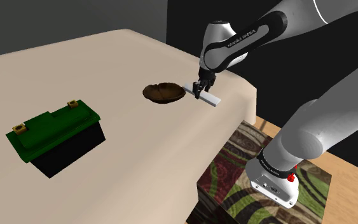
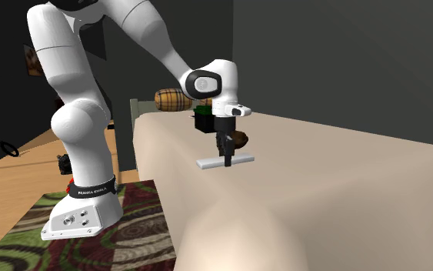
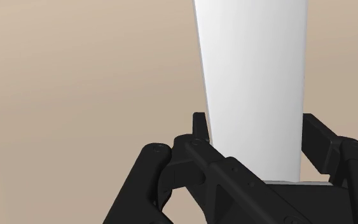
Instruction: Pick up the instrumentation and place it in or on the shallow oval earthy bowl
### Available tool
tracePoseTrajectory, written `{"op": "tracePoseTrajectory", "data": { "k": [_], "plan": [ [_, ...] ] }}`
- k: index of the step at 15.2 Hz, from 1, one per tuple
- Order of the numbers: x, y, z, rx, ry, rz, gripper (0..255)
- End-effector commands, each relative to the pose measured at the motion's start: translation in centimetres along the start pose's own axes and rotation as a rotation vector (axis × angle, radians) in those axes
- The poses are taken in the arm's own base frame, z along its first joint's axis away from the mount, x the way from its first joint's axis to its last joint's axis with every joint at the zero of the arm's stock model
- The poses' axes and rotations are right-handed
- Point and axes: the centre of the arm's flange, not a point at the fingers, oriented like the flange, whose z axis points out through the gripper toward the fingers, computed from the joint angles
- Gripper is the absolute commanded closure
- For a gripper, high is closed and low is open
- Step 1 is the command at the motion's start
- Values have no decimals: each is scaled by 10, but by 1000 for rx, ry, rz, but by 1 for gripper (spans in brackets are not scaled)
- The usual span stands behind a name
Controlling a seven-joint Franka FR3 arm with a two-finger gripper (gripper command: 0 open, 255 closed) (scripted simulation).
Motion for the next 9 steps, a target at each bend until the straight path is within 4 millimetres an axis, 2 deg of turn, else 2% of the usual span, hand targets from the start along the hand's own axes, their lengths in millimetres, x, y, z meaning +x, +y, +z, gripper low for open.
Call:
{"op": "tracePoseTrajectory", "data": {
  "k": [1,9],
  "plan": [
    [0,0,-5,0,-2,1,255],
    [0,1,-47,0,-2,1,255]
  ]
}}
